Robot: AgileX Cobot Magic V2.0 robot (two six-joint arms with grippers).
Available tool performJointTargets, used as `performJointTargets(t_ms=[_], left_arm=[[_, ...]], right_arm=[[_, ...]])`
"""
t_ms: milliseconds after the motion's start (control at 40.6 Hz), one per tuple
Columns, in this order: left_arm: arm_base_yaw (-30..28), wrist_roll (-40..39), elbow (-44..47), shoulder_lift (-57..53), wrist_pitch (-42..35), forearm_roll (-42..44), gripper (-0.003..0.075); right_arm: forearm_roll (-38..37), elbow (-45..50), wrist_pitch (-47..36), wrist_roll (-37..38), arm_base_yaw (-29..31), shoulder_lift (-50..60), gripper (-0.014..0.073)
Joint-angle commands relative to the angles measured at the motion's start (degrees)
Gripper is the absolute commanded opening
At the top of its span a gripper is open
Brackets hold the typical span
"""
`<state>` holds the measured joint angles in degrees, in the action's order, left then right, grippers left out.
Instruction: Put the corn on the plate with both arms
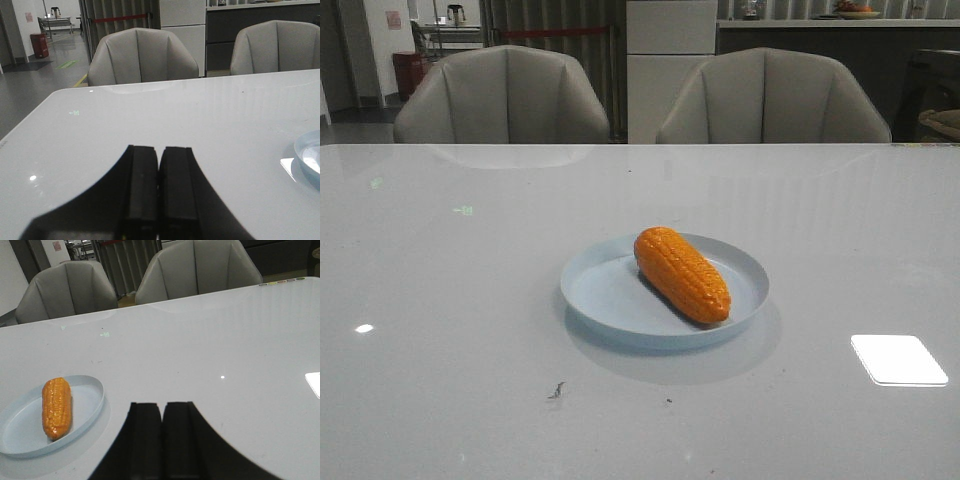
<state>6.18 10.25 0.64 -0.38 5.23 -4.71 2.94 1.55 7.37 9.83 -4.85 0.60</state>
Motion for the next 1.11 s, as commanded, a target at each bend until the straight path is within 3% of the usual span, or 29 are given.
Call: performJointTargets(t_ms=[0, 197, 1083], left_arm=[[-0.09, -0.14, 2.19, -0.13, -5.23, -0.45, 0.0094], [-0.09, -0.14, 2.19, -0.13, -5.23, -0.45, 0.0094], [-0.09, -0.14, 2.19, -0.13, -5.23, -0.45, 0.0094]], right_arm=[[1.10, -1.18, -4.84, -4.62, 0.27, 1.39, 0.0057], [1.25, -1.18, -4.84, -15.17, 0.27, 1.39, 0.0057], [1.25, -1.18, -4.84, -15.18, 0.32, 1.39, 0.0057]])
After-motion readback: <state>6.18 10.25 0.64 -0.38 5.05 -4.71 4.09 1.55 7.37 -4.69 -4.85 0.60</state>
